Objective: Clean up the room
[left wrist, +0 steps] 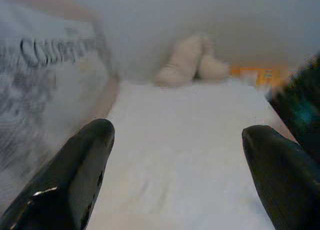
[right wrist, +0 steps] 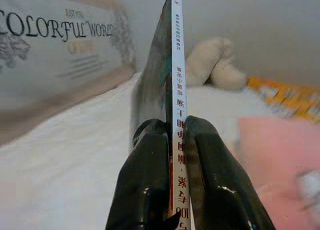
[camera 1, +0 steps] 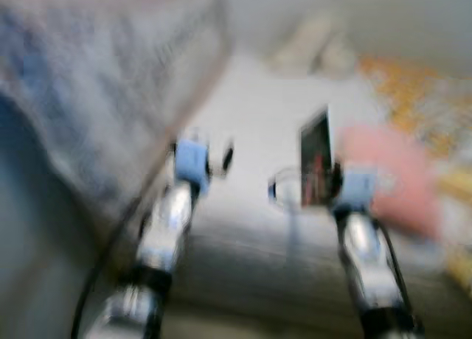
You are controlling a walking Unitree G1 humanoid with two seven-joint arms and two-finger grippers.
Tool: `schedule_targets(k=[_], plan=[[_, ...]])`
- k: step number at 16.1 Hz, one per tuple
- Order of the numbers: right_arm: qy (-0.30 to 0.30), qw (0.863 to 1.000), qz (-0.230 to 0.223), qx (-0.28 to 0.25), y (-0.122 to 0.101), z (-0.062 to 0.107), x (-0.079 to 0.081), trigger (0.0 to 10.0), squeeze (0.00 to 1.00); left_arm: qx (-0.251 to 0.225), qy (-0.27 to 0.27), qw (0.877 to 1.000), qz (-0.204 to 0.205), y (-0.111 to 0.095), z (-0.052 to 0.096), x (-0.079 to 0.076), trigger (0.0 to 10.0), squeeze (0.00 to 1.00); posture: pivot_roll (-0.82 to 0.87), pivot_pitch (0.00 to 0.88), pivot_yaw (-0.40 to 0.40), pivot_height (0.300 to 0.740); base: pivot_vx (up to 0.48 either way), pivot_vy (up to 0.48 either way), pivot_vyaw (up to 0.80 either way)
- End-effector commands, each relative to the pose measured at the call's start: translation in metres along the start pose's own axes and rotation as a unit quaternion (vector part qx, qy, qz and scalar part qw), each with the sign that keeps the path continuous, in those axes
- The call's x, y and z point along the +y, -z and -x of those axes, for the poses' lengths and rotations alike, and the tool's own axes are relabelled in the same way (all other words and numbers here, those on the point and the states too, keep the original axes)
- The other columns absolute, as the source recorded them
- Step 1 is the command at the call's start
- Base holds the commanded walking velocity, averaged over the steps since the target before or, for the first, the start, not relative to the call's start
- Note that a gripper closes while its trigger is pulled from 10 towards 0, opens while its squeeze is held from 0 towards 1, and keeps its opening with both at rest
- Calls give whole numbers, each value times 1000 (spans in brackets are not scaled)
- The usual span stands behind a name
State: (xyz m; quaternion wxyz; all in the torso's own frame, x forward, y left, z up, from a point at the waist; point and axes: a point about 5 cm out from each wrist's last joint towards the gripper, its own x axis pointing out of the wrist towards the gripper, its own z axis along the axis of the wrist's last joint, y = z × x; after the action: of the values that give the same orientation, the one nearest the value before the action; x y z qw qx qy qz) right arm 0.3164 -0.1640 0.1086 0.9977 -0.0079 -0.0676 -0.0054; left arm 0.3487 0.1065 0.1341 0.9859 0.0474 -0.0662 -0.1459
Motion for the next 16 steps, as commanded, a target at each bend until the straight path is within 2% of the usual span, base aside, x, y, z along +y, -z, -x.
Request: schedule_targets(k=[1,8,10,12,13,14,15,16], plan=[[-3,1000,-6,-19,-10,-6,3,0,0,-13,3,1000,-14,-9,-5,2,10000,0,138,0,-25,740,465,0,0],[-2,1000,3,-14,-8,-4,1,0,0,-20,12,1000,-19,-10,-2,1,10000,0,140,0,-28,740,480,0,0],[-16,1000,-6,-13,-10,-11,7,0,0,-19,12,1000,-20,-10,-2,1,10000,0,138,0,-24,740,480,0,0],[-53,997,-55,-2,-17,-27,19,0,0,-21,9,1000,-9,-11,-1,0,10000,0,152,7,-22,740,240,0,0],[-59,990,-127,16,-21,-41,22,0,0,-20,16,1000,-12,-12,-1,-1,10000,0,171,28,-17,740,0,0,0],[-58,986,-154,23,-22,-46,23,0,0,-20,18,1000,-14,-13,0,-1,10000,0,176,33,-16,740,0,0,0],[-47,975,-211,43,-21,-54,23,0,0,-23,21,999,-17,-15,1,1,10000,0,196,55,-7,740,0,0,0],[-35,957,-278,74,-14,-60,24,0,0,-26,25,999,-22,-17,3,4,10000,0,222,73,-4,740,0,0,0]])
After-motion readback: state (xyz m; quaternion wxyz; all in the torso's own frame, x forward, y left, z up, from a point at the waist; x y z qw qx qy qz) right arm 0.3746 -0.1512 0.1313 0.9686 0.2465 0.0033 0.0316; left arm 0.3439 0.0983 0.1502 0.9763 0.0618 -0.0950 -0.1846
